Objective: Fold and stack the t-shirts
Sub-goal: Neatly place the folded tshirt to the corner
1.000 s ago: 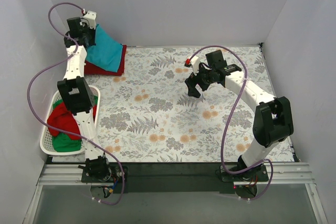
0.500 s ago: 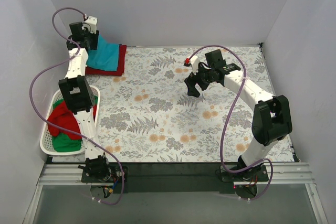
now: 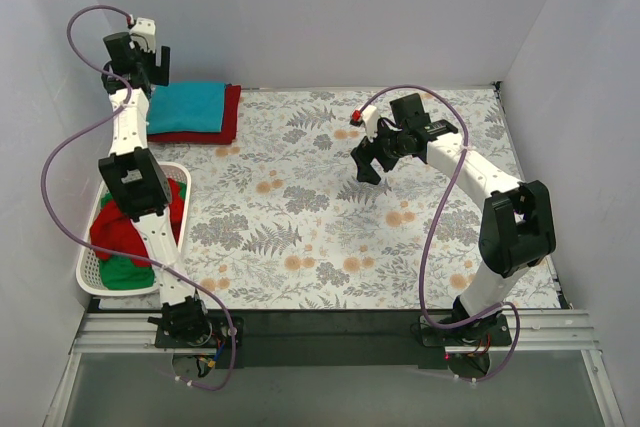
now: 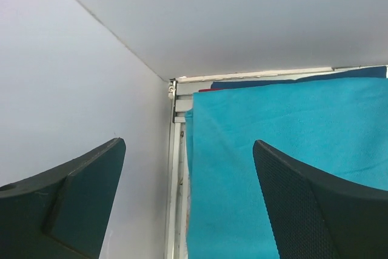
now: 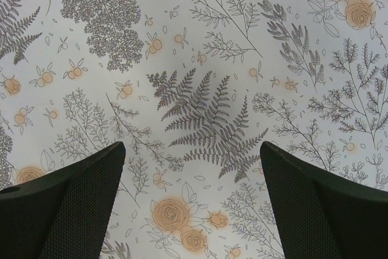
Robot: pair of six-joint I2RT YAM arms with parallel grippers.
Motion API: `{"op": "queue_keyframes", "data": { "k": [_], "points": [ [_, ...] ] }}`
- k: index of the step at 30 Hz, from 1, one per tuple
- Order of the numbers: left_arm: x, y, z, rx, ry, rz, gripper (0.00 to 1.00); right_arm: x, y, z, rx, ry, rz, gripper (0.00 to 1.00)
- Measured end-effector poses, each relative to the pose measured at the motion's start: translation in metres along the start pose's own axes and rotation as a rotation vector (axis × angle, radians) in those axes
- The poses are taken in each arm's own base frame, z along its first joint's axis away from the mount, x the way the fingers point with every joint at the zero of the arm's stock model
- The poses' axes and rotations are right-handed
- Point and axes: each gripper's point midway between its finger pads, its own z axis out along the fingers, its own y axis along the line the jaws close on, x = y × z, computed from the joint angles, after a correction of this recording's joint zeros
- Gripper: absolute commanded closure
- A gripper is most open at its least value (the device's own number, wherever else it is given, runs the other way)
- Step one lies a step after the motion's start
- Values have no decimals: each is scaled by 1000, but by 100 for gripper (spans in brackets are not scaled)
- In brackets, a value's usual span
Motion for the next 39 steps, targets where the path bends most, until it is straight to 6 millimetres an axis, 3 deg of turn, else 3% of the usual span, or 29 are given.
{"op": "queue_keyframes", "data": {
  "k": [3, 6, 9, 12, 15, 18, 21, 24, 27, 30, 34, 39],
  "points": [
    [-6, 4, -14, -2, 10, -33, 13, 0, 0, 0, 0, 0, 0, 2],
    [-14, -4, -32, 42, 28, -85, 12, 0, -1, 0, 2, 1, 1, 2],
    [-22, -21, -54, 120, 44, -145, 11, 2, -4, -2, 11, 5, 8, 2],
    [-26, -50, -77, 196, 84, -176, 9, 8, -12, -11, 33, 15, 33, 2],
    [-29, -99, -99, 277, 135, -172, 9, 18, -27, -26, 64, 22, 84, 2],
    [-28, -176, -127, 396, 190, -145, 8, 29, -49, -49, 115, 16, 166, 2],
    [-7, -258, -170, 553, 266, -100, 8, 37, -70, -79, 180, -11, 248, 2],
    [27, -308, -214, 661, 359, -69, 7, 47, -84, -115, 252, -34, 312, 2],
    [58, -320, -244, 695, 438, -82, 7, 48, -79, -144, 306, -64, 317, 2],
    [76, -320, -262, 699, 479, -124, 7, 52, -50, -158, 308, -81, 290, 2],
    [92, -314, -285, 691, 497, -159, 7, 81, -4, -159, 271, -70, 288, 2],
    [95, -306, -307, 678, 471, -178, 7, 110, 23, -152, 238, -29, 339, 2]
  ]
}}
